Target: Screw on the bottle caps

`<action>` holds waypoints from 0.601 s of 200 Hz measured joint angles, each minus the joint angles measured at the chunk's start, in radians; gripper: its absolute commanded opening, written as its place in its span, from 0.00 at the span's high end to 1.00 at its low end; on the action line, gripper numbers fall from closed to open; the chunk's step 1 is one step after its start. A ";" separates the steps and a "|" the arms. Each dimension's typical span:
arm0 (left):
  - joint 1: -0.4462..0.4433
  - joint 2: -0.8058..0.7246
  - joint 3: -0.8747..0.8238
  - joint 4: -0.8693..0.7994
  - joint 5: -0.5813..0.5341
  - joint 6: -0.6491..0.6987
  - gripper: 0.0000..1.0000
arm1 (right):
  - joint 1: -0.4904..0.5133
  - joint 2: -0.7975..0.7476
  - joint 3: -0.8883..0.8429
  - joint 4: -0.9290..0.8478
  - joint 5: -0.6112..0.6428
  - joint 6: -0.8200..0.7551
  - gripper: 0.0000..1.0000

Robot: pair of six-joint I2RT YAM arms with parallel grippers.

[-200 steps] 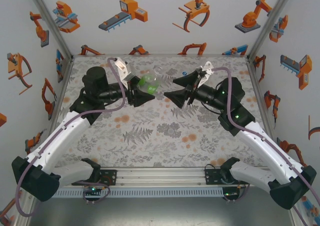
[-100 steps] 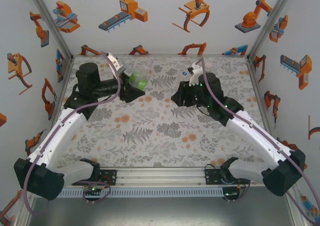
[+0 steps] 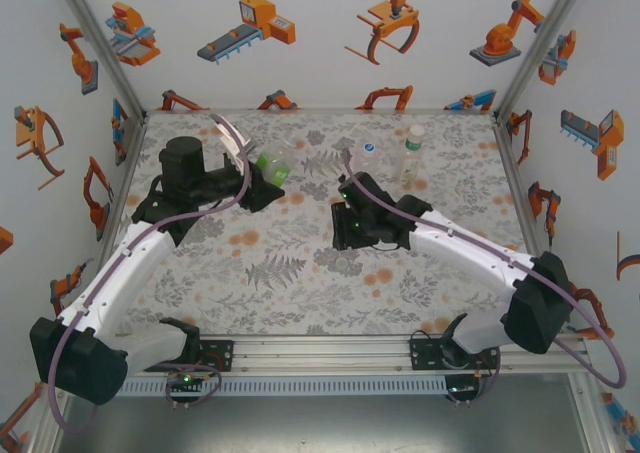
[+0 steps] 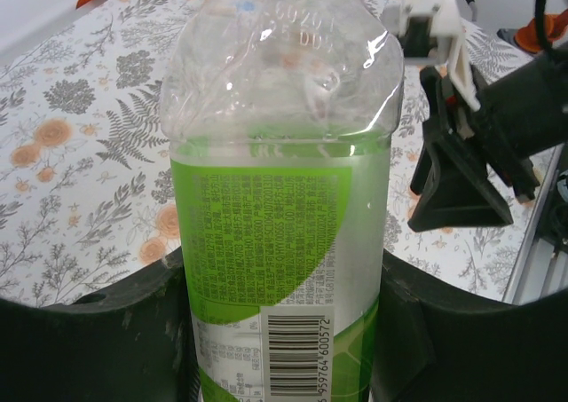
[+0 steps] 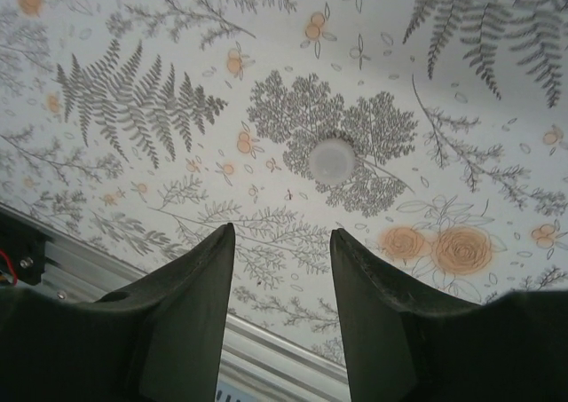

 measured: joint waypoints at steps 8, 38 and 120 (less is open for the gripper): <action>0.000 -0.002 0.000 0.001 -0.004 0.000 0.96 | 0.005 0.021 0.000 -0.005 0.002 0.010 0.51; 0.000 -0.002 0.000 0.002 -0.014 0.000 0.96 | 0.019 0.112 0.007 -0.026 0.007 0.033 0.50; 0.000 -0.002 0.000 0.002 -0.018 0.000 0.93 | 0.023 0.230 0.003 0.023 0.055 0.073 0.49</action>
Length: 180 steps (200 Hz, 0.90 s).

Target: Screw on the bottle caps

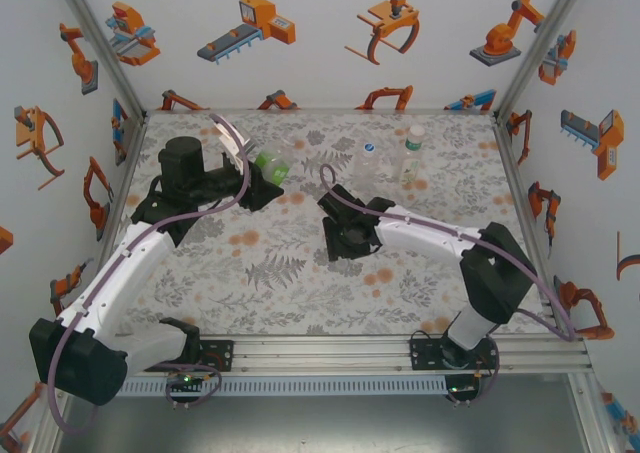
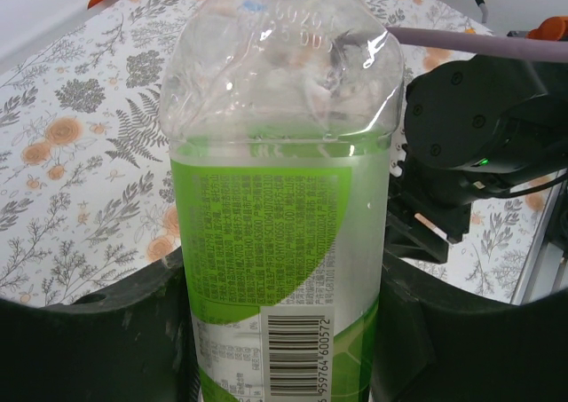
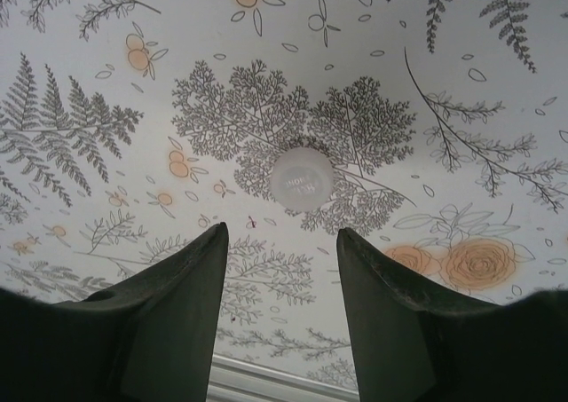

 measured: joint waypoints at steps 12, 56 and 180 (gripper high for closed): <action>0.002 0.000 0.000 0.000 0.000 0.000 0.93 | 0.000 0.016 -0.003 0.019 0.002 0.008 0.49; 0.004 0.000 0.000 0.000 0.000 0.000 0.92 | 0.000 0.073 -0.007 0.048 0.020 0.013 0.49; 0.009 0.012 0.000 0.001 0.002 -0.008 0.91 | 0.000 0.125 -0.023 0.066 0.037 0.012 0.59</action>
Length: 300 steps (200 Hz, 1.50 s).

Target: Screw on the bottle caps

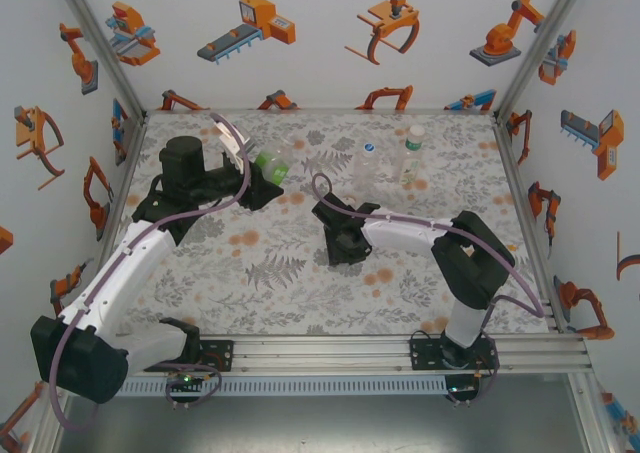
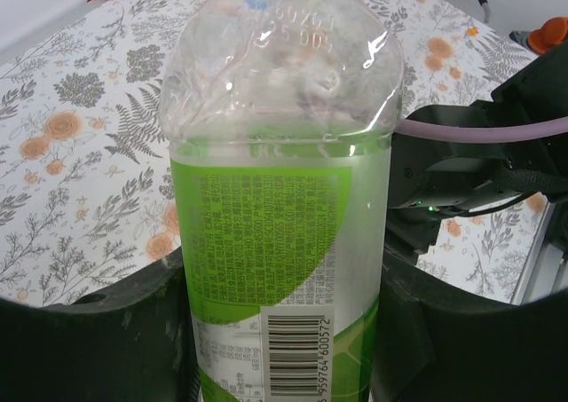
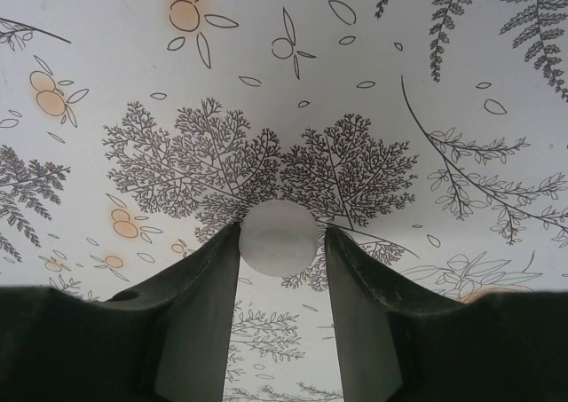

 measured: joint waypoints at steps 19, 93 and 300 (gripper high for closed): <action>0.003 0.005 0.000 0.000 0.001 -0.001 0.91 | 0.000 0.000 0.000 0.000 0.000 0.000 0.60; 0.004 0.014 0.000 0.000 0.017 -0.008 0.92 | 0.000 0.001 0.000 -0.001 0.000 -0.002 0.73; -0.080 0.046 0.006 -0.116 0.119 0.174 0.92 | -0.203 -0.560 -0.107 0.105 -0.250 -0.445 0.81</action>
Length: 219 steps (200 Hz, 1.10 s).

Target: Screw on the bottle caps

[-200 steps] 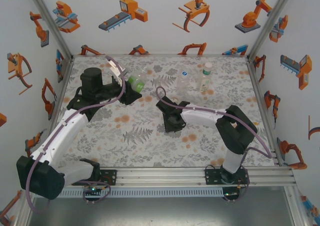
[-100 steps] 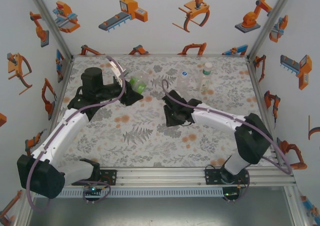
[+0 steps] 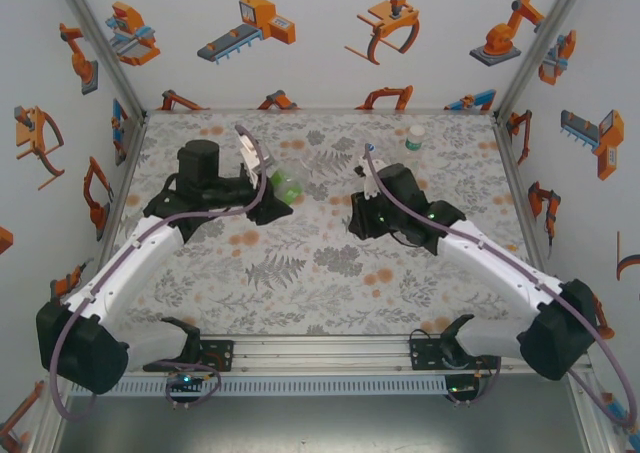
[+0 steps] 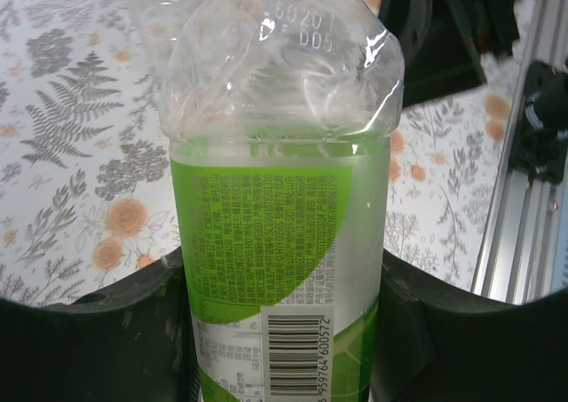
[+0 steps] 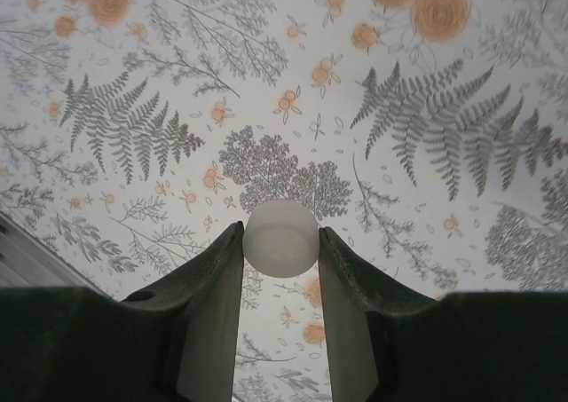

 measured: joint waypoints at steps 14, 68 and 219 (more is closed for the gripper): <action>-0.032 0.000 0.008 -0.035 0.000 0.046 0.92 | -0.027 -0.037 0.000 0.005 -0.037 -0.041 0.81; -0.096 0.002 0.033 -0.144 0.008 0.188 0.92 | -0.051 -0.134 0.005 -0.008 -0.211 -0.219 0.80; -0.278 0.004 0.040 -0.333 0.008 0.468 0.88 | -0.051 -0.332 0.000 0.067 -0.776 -0.679 0.88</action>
